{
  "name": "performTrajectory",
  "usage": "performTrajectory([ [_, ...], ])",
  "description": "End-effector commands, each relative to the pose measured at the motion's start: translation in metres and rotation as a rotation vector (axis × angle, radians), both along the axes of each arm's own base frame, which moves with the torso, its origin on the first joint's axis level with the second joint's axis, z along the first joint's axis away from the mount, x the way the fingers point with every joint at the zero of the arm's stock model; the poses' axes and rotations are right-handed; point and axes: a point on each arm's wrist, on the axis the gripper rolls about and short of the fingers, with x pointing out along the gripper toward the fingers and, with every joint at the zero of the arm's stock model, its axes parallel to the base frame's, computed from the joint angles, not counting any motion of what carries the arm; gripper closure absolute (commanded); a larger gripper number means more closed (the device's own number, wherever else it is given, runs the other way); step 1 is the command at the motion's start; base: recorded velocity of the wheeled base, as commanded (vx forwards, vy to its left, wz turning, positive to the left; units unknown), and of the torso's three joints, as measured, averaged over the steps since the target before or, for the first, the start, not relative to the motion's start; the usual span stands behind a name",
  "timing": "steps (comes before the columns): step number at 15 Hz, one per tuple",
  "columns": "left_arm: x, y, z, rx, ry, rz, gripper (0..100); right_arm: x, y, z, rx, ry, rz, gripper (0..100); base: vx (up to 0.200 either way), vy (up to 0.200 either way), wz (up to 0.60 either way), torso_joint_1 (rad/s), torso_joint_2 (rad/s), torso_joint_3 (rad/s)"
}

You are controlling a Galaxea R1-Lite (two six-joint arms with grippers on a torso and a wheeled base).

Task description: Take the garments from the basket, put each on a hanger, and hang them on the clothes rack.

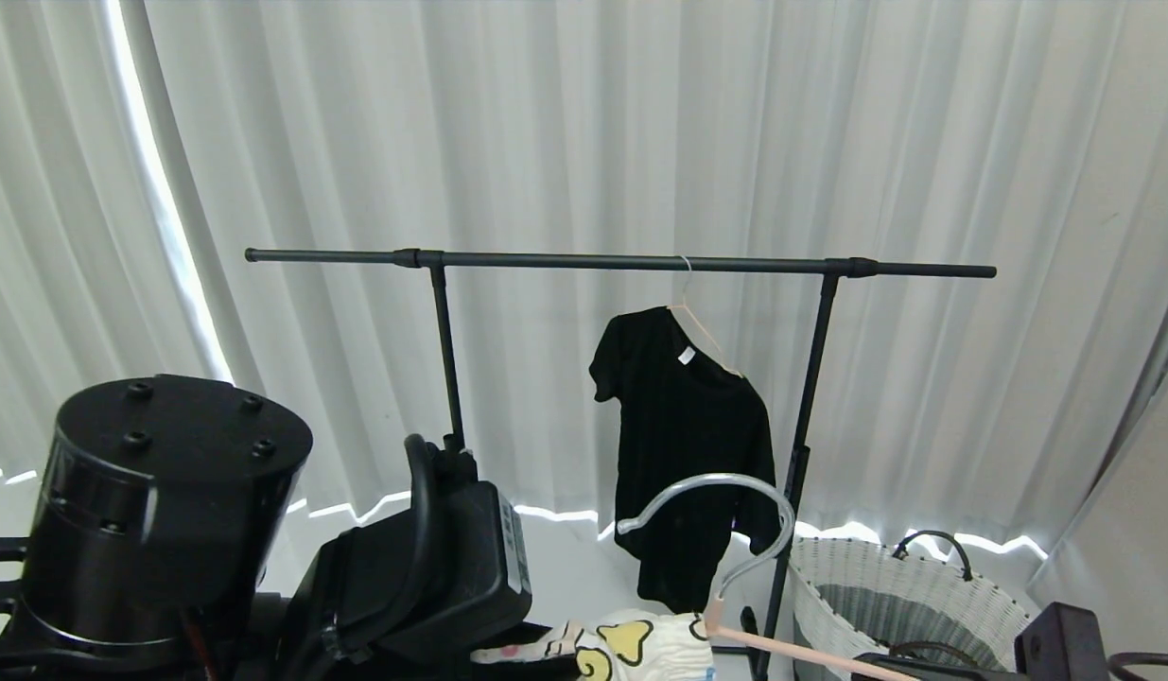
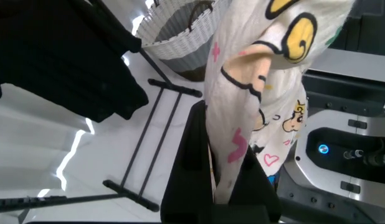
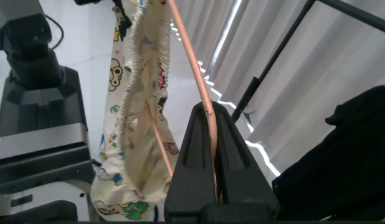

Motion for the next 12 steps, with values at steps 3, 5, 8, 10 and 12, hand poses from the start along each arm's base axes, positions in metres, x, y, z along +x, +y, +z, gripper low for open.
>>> performTrajectory([
  [3,0.0,0.004,-0.007,0.02,0.016,0.021,100,0.001,-0.004,-0.004,-0.015,0.005,-0.032,0,0.0,0.0,0.0,0.0,0.0,0.0],
  [5,0.003,0.017,-0.015,0.045,0.024,0.087,100,0.006,-0.008,-0.006,-0.024,0.008,-0.109,0,0.0,0.0,0.0,0.0,0.0,0.0],
  [8,0.017,0.032,-0.024,0.116,-0.05,0.325,100,0.003,-0.017,-0.022,-0.079,0.049,-0.132,0,0.0,0.0,0.0,0.0,0.0,0.0],
  [10,0.021,0.04,-0.022,0.067,-0.095,0.373,100,0.003,-0.017,-0.032,-0.124,0.161,-0.127,0,0.0,0.0,0.0,0.0,0.0,0.0],
  [12,0.02,0.04,-0.015,0.039,-0.117,0.375,100,0.008,-0.008,-0.037,-0.121,0.305,-0.118,0,0.0,0.0,0.0,0.0,0.0,0.0],
])
